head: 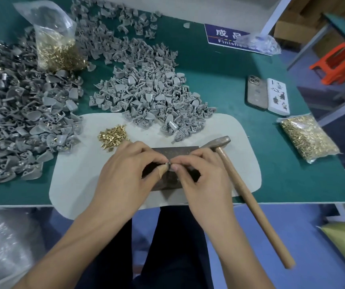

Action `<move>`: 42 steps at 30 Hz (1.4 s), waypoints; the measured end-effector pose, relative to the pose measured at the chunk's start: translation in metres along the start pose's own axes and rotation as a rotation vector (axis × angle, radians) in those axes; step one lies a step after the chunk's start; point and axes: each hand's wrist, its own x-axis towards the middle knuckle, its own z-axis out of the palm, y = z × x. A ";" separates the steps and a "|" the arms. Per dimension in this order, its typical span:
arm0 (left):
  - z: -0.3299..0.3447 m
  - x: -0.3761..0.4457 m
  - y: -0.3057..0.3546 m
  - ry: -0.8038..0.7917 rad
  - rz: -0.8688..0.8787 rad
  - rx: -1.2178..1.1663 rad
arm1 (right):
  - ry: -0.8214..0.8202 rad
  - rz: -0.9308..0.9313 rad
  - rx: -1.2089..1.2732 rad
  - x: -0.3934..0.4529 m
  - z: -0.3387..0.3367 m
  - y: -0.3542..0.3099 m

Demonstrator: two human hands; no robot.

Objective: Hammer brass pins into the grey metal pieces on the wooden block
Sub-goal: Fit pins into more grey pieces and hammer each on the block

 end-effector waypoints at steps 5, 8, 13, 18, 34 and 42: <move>0.001 -0.001 -0.002 0.027 -0.025 0.005 | -0.032 -0.163 -0.439 0.007 -0.007 -0.018; 0.002 0.001 -0.004 0.045 -0.006 0.005 | -0.070 -0.302 -0.713 0.012 -0.007 -0.029; 0.001 0.002 -0.005 0.054 0.016 -0.010 | -0.180 -0.247 -0.612 0.020 -0.017 -0.026; 0.000 0.001 -0.005 0.049 0.014 -0.037 | -0.157 -0.103 -0.374 0.021 -0.018 -0.014; 0.002 0.002 -0.003 0.061 0.011 -0.010 | -0.321 -0.325 -0.645 0.023 -0.013 -0.038; 0.000 0.001 -0.002 0.065 -0.001 0.004 | -0.252 -0.156 -0.229 0.023 -0.015 -0.018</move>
